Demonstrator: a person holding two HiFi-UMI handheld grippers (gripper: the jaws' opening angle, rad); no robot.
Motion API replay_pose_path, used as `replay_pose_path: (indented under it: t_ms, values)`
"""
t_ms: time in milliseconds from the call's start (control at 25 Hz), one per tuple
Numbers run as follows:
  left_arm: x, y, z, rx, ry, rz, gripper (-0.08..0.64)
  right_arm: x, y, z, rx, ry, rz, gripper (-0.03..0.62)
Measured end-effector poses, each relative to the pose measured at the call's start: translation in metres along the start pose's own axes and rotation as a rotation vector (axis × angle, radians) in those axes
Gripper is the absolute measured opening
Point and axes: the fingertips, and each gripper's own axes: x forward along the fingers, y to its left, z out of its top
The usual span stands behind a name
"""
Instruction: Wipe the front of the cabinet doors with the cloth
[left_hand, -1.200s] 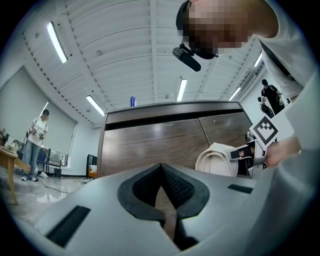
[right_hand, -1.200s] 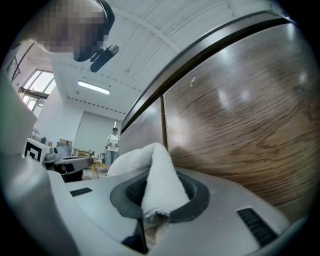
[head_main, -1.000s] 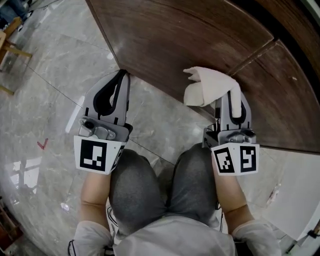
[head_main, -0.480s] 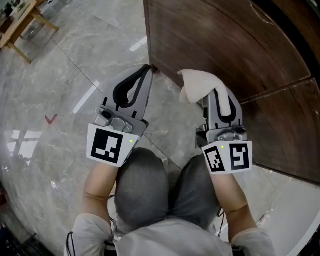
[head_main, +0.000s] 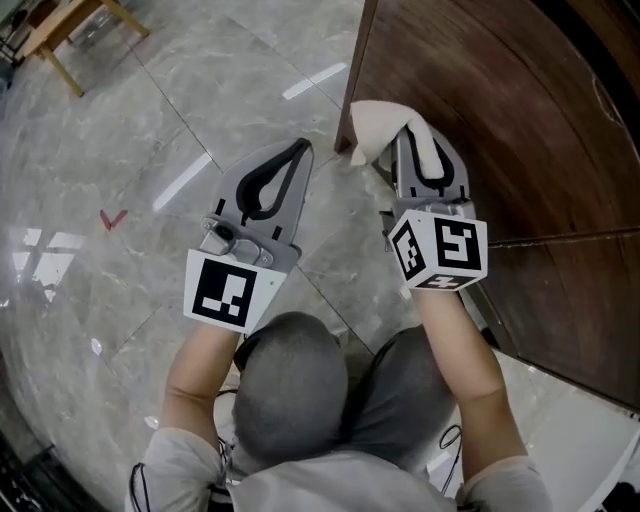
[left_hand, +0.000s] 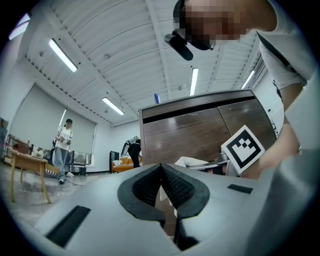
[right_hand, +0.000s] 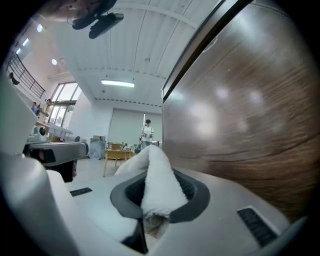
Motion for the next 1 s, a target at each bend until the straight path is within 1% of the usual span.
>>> replay_pose_path:
  t_ms: [240, 360, 480, 560, 840, 1000]
  values:
    - [-0.009, 0.028, -0.017, 0.006, 0.04, 0.019, 0.017, 0.041, 0.011, -0.034, 0.006, 0.032, -0.016, 0.071]
    - [-0.009, 0.036, -0.021, 0.014, 0.042, 0.019, 0.018, 0.06, 0.014, -0.05, -0.007, 0.054, -0.026, 0.071]
    - [-0.008, 0.04, -0.027, 0.0, 0.043, 0.01, 0.018, 0.08, 0.014, -0.063, -0.037, 0.077, -0.043, 0.071]
    - [-0.009, 0.042, -0.031, -0.01, 0.049, 0.004, 0.017, 0.091, 0.012, -0.071, -0.035, 0.094, -0.068, 0.071]
    - [-0.01, 0.047, -0.038, -0.036, 0.038, 0.005, 0.017, 0.099, -0.002, -0.089, -0.001, 0.136, -0.143, 0.071]
    - [-0.011, 0.046, -0.039, -0.042, 0.04, 0.004, 0.017, 0.098, -0.007, -0.089, -0.01, 0.142, -0.154, 0.071]
